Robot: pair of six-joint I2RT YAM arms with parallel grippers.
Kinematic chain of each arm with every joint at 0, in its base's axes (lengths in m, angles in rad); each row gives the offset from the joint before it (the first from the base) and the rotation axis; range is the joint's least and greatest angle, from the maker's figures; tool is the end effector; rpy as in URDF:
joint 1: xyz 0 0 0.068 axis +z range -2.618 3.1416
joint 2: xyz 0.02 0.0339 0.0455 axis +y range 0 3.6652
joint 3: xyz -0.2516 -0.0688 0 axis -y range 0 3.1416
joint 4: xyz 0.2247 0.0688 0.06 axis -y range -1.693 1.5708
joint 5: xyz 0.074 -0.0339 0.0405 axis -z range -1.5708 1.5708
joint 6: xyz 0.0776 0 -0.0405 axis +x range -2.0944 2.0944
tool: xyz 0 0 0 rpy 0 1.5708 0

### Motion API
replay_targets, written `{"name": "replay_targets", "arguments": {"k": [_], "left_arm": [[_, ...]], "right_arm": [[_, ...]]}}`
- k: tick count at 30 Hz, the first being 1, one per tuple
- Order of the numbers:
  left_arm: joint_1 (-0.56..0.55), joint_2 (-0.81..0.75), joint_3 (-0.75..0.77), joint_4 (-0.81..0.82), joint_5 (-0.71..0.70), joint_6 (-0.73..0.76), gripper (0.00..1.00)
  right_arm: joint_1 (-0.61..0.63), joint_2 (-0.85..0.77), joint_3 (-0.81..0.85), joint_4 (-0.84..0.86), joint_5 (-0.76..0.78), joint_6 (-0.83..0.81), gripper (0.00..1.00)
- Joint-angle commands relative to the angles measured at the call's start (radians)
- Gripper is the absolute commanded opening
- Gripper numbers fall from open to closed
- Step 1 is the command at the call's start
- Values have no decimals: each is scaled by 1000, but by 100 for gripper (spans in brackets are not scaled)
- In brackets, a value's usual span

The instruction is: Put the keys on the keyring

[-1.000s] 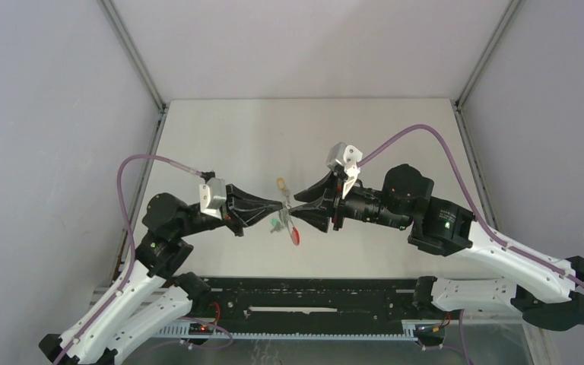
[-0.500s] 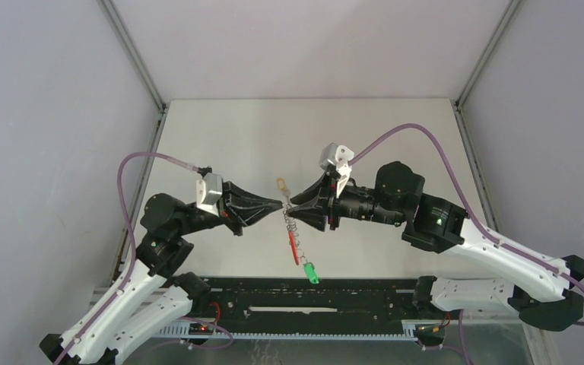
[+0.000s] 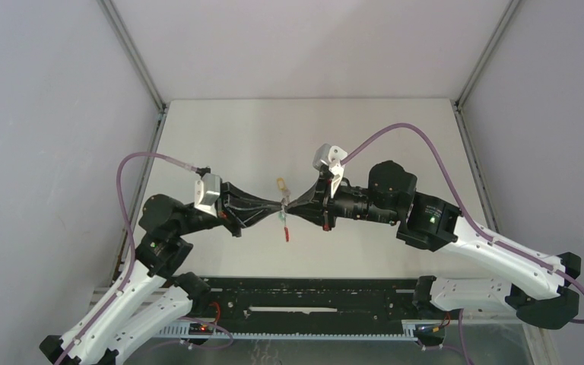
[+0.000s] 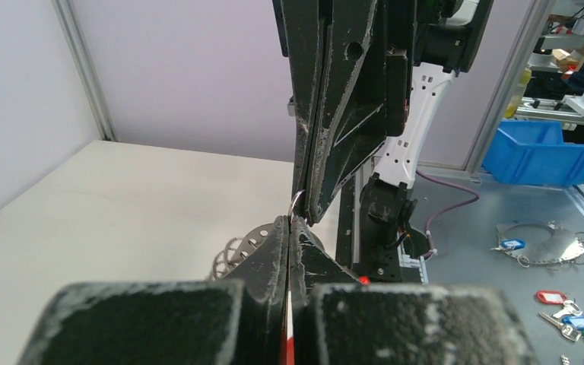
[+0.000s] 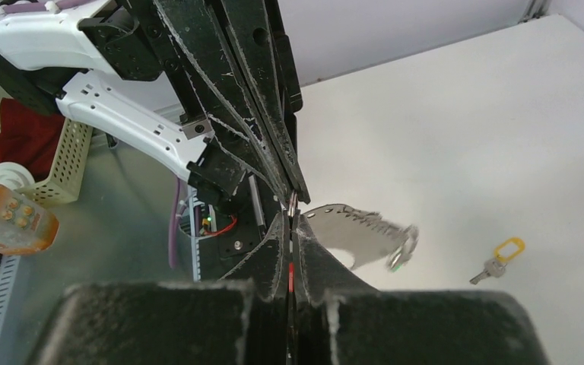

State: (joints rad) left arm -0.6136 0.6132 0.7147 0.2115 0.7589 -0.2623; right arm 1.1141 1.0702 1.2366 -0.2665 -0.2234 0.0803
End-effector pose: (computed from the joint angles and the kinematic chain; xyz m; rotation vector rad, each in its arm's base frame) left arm 0.0965 -0.1333 0.3809 0.9096 1.1315 -1.2019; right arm 0.0991 0.2408 0.4157 -1.0358 1.4570 1.0697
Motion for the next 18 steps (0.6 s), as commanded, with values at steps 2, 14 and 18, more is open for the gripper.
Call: {"name": "replay_targets", "arguments": {"k": [2,14,18], "left_arm": [[8,0,44,-21,26,51,1],[8,5,61,-188,90,293,47],[8,15,68,-283,131,382,50]], "right_arm": [[-2,-21,-1,22,-30,19,0],[29,81,213,-421,30,-27,0],[61,122,273,-493,65,-57,0]]}}
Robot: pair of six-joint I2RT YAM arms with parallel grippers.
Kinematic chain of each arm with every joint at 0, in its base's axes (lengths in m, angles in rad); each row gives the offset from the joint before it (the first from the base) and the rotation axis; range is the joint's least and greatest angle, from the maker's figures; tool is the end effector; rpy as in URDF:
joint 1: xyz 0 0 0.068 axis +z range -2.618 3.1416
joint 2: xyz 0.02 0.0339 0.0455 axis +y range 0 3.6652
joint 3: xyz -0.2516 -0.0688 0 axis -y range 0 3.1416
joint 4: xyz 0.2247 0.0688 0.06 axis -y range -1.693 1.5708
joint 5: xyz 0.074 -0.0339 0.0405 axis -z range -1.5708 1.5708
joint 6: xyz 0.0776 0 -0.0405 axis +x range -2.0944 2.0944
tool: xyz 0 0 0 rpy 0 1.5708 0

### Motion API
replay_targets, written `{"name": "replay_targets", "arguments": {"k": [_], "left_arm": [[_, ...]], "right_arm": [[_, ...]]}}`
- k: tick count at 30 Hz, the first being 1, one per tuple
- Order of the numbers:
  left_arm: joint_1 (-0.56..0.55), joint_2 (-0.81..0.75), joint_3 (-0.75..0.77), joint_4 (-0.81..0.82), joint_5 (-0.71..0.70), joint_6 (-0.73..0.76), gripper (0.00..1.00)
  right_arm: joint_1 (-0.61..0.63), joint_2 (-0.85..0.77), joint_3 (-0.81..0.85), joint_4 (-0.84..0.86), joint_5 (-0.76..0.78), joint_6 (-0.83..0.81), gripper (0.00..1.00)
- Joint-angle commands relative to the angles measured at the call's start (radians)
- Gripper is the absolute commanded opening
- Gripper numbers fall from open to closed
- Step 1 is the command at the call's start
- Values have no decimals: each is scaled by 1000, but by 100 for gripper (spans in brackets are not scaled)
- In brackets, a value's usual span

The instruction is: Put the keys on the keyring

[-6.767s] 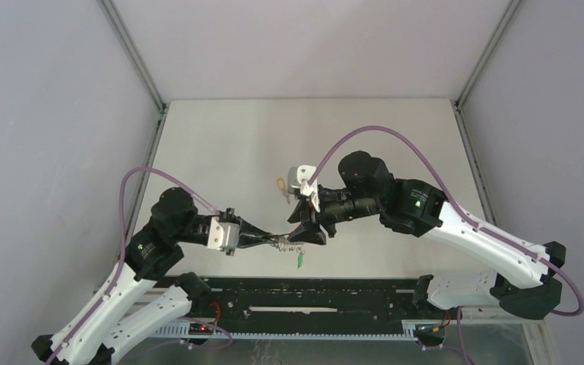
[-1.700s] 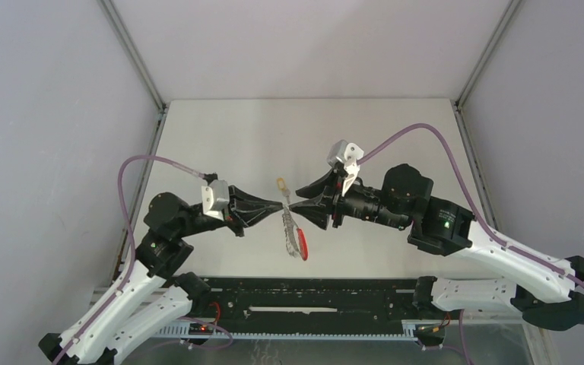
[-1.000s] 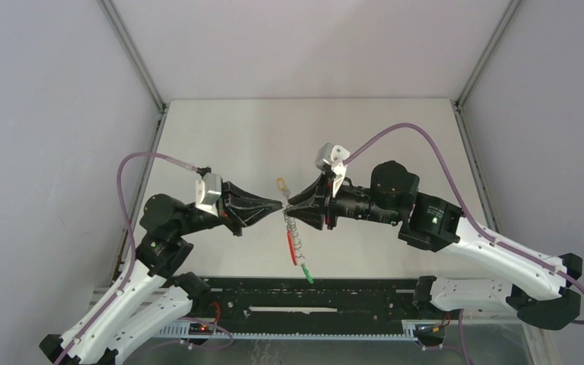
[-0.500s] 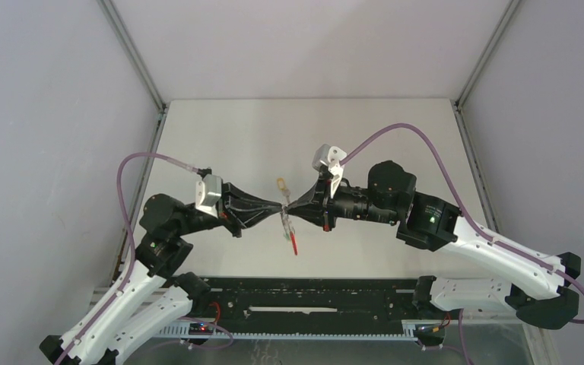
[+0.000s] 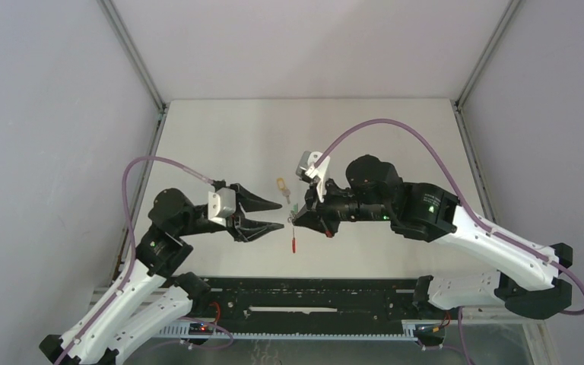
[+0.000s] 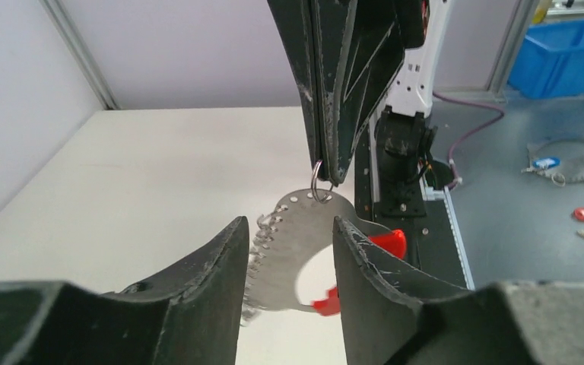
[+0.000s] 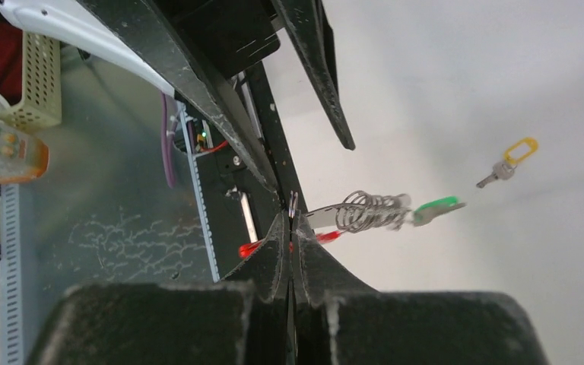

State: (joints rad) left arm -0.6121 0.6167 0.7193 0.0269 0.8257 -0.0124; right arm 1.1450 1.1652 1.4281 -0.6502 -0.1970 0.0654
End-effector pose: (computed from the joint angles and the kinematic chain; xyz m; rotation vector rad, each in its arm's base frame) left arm 0.0963 -0.1373 0.3581 1.0934 1.1447 -1.0860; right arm 0.0940 0.2441 0.4043 -1.1874 1.7130 0.9642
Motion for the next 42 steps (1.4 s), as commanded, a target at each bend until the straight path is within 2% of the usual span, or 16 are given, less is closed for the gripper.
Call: {"name": "replay_targets", "arguments": {"k": [1,9,15,23,31,34,38,40,42], "left_arm": [[6,14,64,-114,71,146,50],[5,29,65,-117,136,129,41],[5,29,72,-109,184,112,34],[5,28,77,-114,218,113,20],[5,37,80,-104,223,118,23],[5,35,84,-100,224,123,12],[5,37,87,-86,216,116,9],[5,40,89,-85,215,124,2],[5,41,92,-85,198,135,0]], "right_arm": [[34,36,94,-120,40,-47,0],[77,138,232,-222,74,-102,0],[93,175,273,-227,77,-125,0],[107,154,244,-175,73,-136,0],[116,136,205,-124,56,-143,0],[116,123,182,-102,52,-147,0],[117,116,163,-81,35,-149,0],[117,114,155,-71,31,-148,0],[117,106,141,-54,29,-149,0]]}}
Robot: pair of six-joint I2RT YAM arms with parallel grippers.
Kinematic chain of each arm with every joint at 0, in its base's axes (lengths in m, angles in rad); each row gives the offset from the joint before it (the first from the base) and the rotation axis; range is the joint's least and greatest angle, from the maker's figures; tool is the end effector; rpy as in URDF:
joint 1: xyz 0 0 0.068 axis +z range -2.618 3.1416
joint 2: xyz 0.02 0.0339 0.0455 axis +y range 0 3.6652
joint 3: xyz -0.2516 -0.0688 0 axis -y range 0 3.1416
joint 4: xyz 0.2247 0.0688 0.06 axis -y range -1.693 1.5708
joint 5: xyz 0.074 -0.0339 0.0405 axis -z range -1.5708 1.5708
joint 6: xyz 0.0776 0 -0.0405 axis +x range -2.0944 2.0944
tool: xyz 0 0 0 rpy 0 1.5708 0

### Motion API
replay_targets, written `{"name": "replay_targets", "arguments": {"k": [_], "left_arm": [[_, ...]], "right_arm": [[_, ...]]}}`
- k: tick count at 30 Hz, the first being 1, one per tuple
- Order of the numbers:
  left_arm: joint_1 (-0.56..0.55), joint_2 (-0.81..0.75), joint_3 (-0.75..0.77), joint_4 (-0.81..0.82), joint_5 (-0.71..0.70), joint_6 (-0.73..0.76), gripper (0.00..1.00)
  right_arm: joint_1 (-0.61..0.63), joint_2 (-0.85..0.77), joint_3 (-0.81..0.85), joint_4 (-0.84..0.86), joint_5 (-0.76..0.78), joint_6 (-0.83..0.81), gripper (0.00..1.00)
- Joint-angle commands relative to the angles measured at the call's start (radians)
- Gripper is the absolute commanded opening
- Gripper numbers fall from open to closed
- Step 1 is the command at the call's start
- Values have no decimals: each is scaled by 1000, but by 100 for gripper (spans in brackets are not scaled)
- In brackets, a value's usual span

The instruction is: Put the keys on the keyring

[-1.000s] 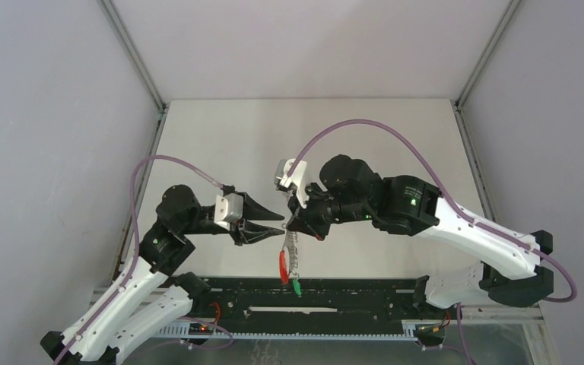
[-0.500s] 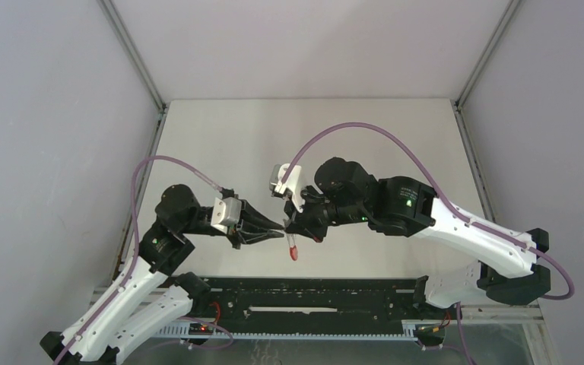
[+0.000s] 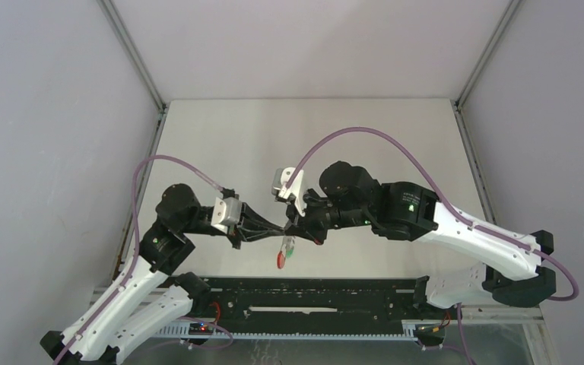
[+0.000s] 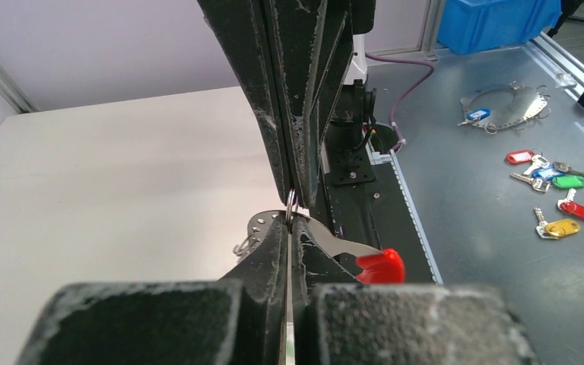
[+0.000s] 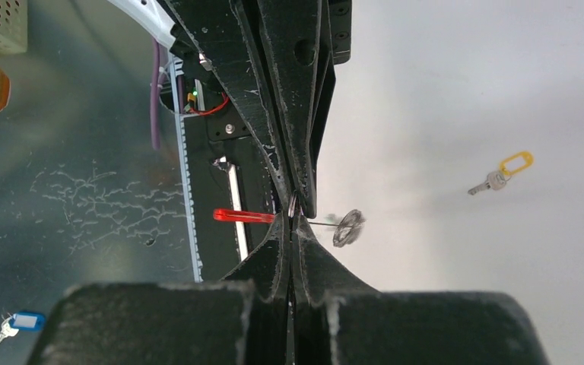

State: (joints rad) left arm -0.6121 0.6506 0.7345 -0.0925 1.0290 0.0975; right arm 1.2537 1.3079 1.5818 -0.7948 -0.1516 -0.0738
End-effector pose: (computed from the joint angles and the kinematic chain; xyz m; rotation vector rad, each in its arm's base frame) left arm 0.0868 -0.1421 0.3435 1.3029 1.1090 -1.1925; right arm 0.0779 0.2749 0.4000 -1.4346 1.6768 0.8494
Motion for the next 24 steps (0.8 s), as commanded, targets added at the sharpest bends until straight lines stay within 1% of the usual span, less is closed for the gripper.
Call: {"name": "replay_targets", "arguments": {"k": [1,2,4,5,7,9,10,13,16,19,24], "left_arm": [[5,8,80,35,-18,31,0],[5,10,84,34,-28,41,0],[5,9,89,27,-62,89,0],[5,6,88,22,-75,130,0],[5,-5,81,1,-136,240,0],[5,-16,68,-7,-186,339,0],[5,-20,61,-7,-204,386,0],[5,-37,37,6,-228,499,0],[5,-68,14,26,-218,584,0],[5,-101,0,28,-179,661,0],[5,-131,-20,25,-124,742,0]], "right_arm": [[9,-41,-22,99,-16,-12,0],[9,-48,-31,108,-12,-12,2],[7,-67,-50,129,18,-13,17],[5,-83,-64,146,39,-11,25],[-6,-134,-112,198,67,-12,39],[-27,-202,-182,267,92,-13,49],[-40,-234,-216,300,104,-9,51],[-94,-326,-315,375,106,10,53],[-128,-378,-379,422,118,30,53],[-140,-408,-428,469,117,32,52],[-151,-429,-486,546,94,22,51]]}}
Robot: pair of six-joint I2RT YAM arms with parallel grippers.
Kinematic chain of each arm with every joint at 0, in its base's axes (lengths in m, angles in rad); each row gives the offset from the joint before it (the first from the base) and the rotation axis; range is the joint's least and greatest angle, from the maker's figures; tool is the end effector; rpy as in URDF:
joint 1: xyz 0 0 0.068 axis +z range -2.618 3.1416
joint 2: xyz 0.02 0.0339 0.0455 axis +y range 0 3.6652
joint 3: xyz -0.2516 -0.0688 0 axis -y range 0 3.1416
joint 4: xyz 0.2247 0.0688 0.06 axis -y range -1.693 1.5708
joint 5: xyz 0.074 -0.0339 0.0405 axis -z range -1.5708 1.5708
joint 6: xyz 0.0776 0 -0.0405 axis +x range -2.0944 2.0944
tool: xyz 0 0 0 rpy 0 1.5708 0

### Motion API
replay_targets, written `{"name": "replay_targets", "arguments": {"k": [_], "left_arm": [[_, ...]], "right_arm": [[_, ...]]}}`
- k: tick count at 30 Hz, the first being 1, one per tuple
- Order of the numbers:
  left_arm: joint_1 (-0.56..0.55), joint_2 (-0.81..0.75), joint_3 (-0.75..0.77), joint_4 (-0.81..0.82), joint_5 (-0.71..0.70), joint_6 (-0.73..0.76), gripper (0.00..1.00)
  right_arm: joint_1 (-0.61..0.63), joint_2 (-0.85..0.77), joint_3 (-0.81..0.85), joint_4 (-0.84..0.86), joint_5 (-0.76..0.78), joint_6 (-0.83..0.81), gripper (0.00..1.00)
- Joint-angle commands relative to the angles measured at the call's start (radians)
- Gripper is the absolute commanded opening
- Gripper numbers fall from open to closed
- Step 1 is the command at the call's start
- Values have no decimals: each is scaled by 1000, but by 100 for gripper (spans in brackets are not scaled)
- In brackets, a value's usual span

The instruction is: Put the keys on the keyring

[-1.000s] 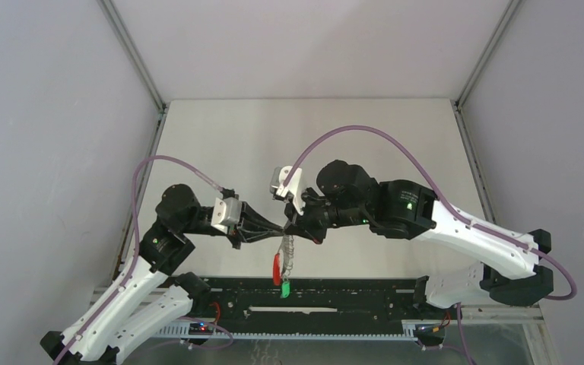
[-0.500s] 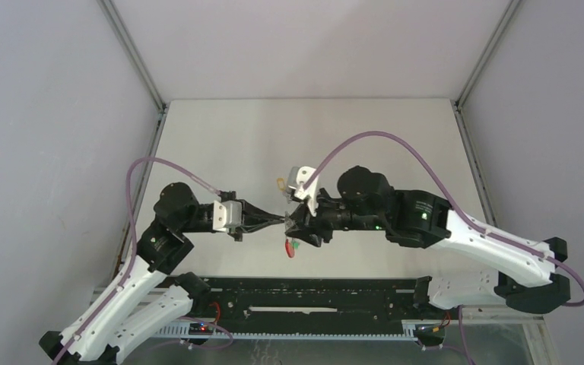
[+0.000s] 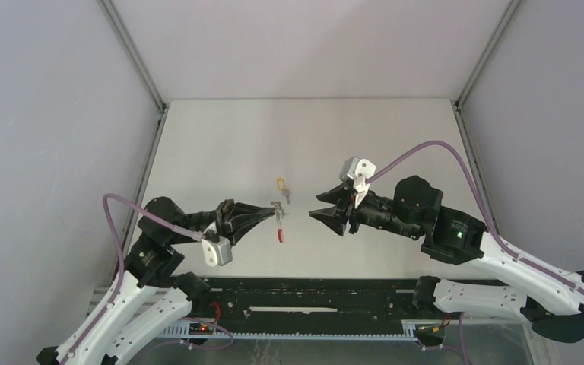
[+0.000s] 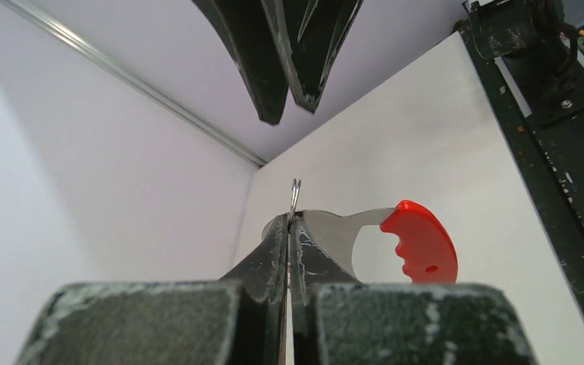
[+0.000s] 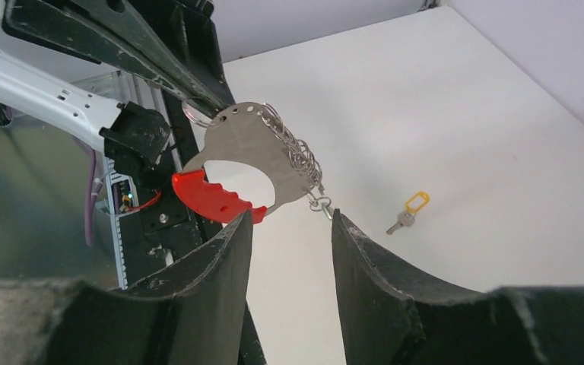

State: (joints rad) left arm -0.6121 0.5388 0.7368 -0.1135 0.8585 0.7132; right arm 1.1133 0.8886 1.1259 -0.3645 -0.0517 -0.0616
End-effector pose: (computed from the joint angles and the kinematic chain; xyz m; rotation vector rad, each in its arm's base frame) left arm 0.0782 -0.1267 0.3562 1.3905 0.6649 -0.5548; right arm 0.0918 0.1955 0.4007 -1.0131 1.4489 0.8205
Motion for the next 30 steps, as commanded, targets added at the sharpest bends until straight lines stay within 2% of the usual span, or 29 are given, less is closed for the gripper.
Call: {"name": "replay_targets", "arguments": {"k": [1,5,9,15,17,23,30], "left_arm": [[5,-22,-25,47,56,137,0],[5,-28,-35,121,79,75,0],[5,-23,-52,271,93,-81,0],[5,43,-11,381,133,-305,0],[5,60,-7,441,145,-381,0],[5,87,6,494,191,-456,0],[5,111,21,596,210,-612,0]], "right_arm": [[-14,-12,-37,129,-16,9,50],[-22,-8,-54,168,-60,-5,49],[-30,-14,-75,221,-158,-32,47],[-29,-15,-87,261,-303,-122,47],[-29,-17,-87,263,-327,-147,47],[-27,-43,-88,289,-372,-173,47],[-4,-61,-103,353,-373,-191,44]]}}
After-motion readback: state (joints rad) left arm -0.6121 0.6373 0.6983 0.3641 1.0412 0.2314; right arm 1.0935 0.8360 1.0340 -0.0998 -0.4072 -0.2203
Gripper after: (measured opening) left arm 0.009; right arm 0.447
